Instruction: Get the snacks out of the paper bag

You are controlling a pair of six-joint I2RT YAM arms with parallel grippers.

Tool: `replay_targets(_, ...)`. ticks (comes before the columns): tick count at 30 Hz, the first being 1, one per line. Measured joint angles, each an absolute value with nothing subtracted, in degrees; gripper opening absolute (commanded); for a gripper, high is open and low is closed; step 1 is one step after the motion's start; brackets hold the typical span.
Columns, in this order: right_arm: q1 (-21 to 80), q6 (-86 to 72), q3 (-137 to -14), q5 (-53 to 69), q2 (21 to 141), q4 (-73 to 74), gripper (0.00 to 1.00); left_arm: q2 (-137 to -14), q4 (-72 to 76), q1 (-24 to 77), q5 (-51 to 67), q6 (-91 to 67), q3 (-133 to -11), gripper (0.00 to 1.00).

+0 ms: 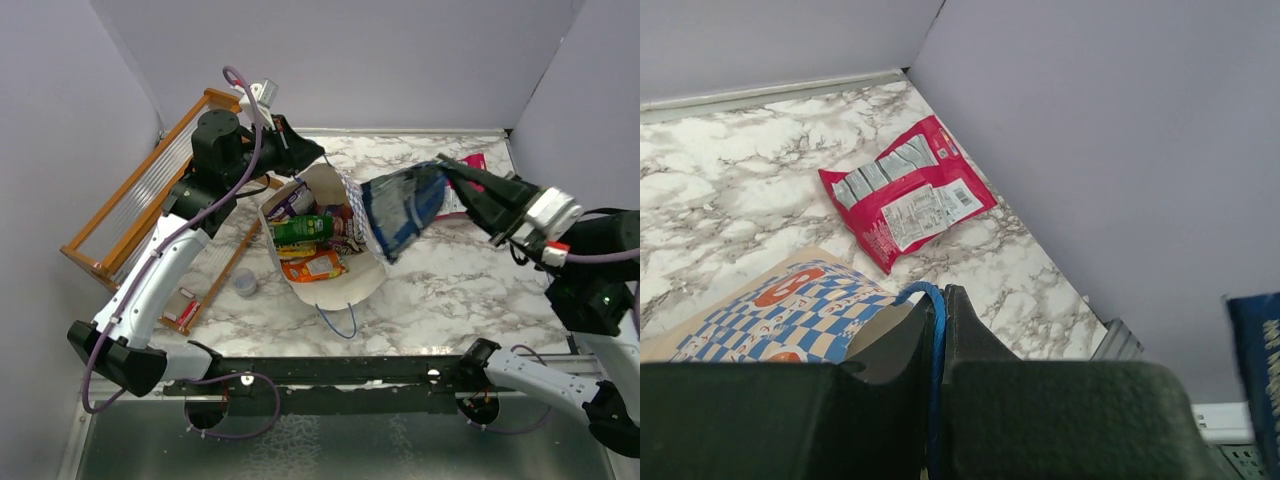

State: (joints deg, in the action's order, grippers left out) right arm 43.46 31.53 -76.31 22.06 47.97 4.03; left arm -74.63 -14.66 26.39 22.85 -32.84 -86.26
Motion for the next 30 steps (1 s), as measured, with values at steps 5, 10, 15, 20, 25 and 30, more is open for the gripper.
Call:
replay_targets(5,43.48,28.14,-81.12,0.62,45.91,11.0,0.01,-74.11,-14.92,26.39,22.87,-32.64,-86.0,0.0)
replay_targets(10,43.48,22.28,-75.75,-23.0,45.56,18.76,0.01,-73.58,-15.09,26.39,22.85,-32.58,-85.82,0.0)
replay_targets(15,43.4,12.8,-65.93,-38.0,48.21,25.78,0.01,-73.21,-15.25,26.39,22.85,-32.4,-85.73,0.0)
replay_targets(20,43.4,1.85,-54.46,-41.06,51.64,26.74,0.01,-73.21,-15.42,26.39,22.83,-32.4,-85.73,0.0)
replay_targets(25,39.83,-6.87,-47.29,-37.56,55.75,22.9,0.01,-73.21,-15.51,26.39,22.85,-32.4,-85.73,0.0)
replay_targets(30,27.83,-16.97,-42.0,-26.13,60.64,18.9,0.01,-73.21,-15.49,26.39,22.85,-32.42,-85.73,0.0)
